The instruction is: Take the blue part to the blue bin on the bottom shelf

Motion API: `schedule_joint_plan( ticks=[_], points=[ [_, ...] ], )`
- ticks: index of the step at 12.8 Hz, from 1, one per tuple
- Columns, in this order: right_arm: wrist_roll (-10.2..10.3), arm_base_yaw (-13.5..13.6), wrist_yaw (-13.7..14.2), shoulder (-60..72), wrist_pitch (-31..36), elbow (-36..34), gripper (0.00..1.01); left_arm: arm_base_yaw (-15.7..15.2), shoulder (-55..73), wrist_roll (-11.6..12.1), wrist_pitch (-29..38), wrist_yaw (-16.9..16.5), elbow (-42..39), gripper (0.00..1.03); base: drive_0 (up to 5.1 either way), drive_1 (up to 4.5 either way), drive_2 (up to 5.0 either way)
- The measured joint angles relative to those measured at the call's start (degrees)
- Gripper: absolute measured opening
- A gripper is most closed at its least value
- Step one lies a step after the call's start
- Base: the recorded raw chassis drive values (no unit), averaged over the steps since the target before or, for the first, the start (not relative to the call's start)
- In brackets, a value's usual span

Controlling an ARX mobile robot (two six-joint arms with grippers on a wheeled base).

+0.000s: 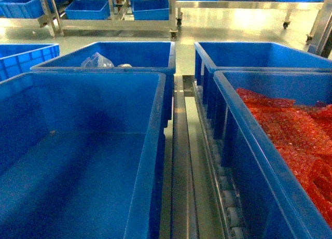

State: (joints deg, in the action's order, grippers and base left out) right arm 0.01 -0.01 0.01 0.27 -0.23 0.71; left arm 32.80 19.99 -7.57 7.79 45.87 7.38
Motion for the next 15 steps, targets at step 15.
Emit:
schedule_joint_plan(
  ticks=[15],
  points=[
    [0.0,0.0,0.0,0.0,-0.1,0.0,0.98,0.0,0.0,0.0,0.0,0.0,0.0,0.43,0.0,0.0,0.0]
  ],
)
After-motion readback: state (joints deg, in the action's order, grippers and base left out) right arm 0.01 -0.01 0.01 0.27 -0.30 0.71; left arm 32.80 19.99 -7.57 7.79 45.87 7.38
